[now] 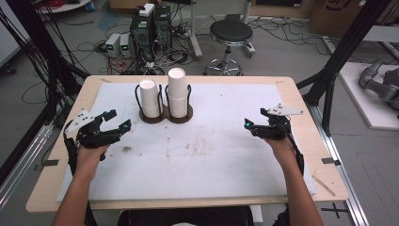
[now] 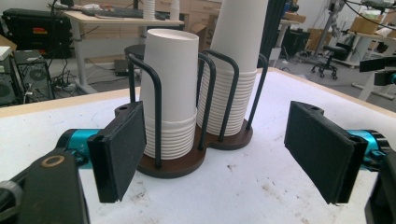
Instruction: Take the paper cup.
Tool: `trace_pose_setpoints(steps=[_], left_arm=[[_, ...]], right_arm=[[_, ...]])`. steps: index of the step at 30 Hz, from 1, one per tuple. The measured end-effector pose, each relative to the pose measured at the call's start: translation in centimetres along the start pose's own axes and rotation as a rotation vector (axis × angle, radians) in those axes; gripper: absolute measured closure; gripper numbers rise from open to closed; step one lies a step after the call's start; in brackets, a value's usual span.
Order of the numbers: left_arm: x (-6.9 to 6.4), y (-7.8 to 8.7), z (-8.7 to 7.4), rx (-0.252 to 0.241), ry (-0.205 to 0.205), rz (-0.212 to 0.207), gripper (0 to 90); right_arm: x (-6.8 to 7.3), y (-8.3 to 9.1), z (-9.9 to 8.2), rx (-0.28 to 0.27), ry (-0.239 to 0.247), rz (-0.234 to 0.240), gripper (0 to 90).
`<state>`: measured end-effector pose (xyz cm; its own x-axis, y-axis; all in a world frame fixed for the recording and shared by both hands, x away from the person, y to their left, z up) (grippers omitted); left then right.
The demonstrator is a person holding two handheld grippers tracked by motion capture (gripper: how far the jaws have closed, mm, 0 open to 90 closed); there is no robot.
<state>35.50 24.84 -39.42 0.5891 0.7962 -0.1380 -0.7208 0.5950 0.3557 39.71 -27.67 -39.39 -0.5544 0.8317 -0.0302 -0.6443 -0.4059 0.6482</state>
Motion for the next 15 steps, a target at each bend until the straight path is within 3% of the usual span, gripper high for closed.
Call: trace_pose_setpoints(steps=[10, 15], left_arm=[[0.2, -0.1, -0.1, 0.002, 0.008, 0.014, 21.2], [0.1, 0.5, -0.2, -0.002, 0.007, 0.018, 21.3]], right_arm=[[0.4, -0.2, 0.0, -0.006, 0.006, 0.032, 20.2], [2.2, -1.1, 0.9, -0.023, 0.04, 0.083, 20.7]])
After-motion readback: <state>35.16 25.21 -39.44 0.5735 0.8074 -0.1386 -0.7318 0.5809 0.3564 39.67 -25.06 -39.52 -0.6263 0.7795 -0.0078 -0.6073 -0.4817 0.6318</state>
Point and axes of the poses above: each handheld gripper's, and its own axes: y roughly backward along the jaws, z roughly out of its top, x roughly to its left, the point moved 3 cm from there along -y, roughly forward along the jaws, and after that the axes turned 13 degrees about x, right-handed, at the moved point
